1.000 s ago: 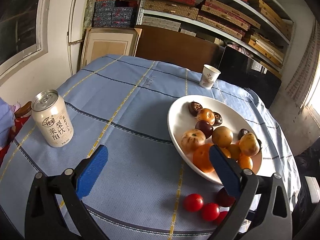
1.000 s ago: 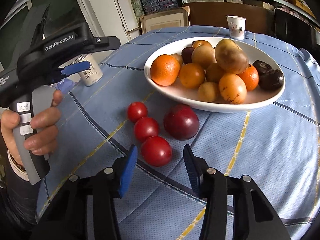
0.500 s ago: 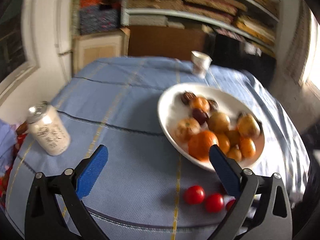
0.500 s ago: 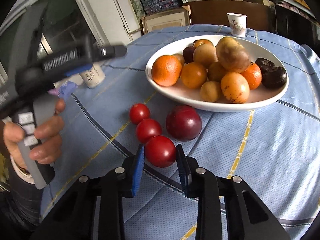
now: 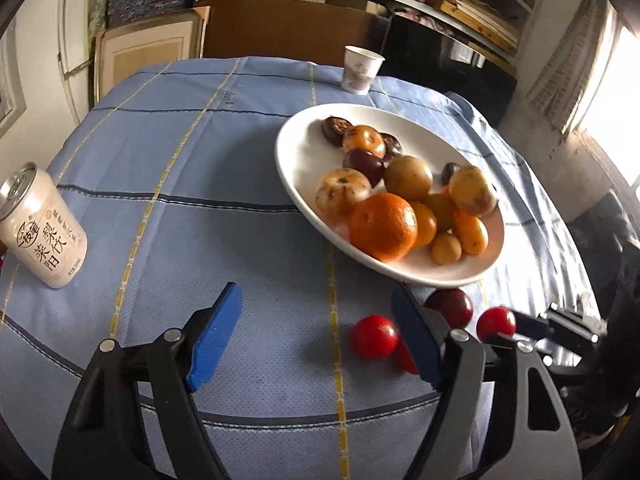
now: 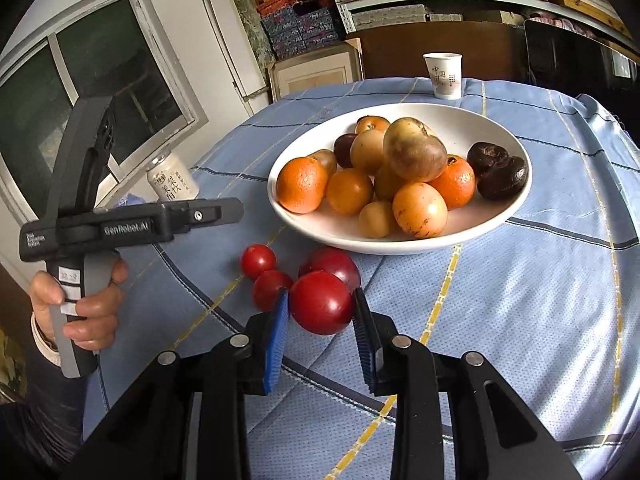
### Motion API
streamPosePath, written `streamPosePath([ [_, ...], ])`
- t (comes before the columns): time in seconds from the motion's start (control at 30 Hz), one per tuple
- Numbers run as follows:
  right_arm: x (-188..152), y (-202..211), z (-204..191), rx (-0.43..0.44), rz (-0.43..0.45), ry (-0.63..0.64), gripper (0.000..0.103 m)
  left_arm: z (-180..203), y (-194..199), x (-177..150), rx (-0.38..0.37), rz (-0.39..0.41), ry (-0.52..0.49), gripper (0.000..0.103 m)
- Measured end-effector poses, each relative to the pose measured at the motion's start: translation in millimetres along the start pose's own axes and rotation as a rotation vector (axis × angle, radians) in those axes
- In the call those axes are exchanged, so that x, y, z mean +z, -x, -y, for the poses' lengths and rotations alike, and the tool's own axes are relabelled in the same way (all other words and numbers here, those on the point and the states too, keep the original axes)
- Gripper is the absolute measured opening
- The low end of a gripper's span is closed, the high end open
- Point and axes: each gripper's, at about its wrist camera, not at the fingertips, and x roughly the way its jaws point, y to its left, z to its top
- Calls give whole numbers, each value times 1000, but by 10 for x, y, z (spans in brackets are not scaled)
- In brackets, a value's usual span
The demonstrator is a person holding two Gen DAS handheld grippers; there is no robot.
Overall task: Organize fruits
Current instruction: 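Move the right tool onto a red tomato while the left tool reaches another red tomato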
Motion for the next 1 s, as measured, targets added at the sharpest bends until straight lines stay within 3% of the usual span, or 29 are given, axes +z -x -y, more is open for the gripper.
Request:
streamPosePath([
  [0.3, -10, 9, 57, -13, 2, -28, 32, 261, -130, -110, 3, -56, -107, 58],
  [0.57, -17, -16, 42, -22, -7, -19, 32, 252, -180, -145, -24, -97, -95, 50],
  [0.73, -18, -15, 56, -25, -8, -23, 32, 191, -213, -130, -93, -126, -46, 43],
  [1.0, -23, -24, 48, -26, -13, -19, 32, 112, -315, -136, -190, -184, 25, 42],
])
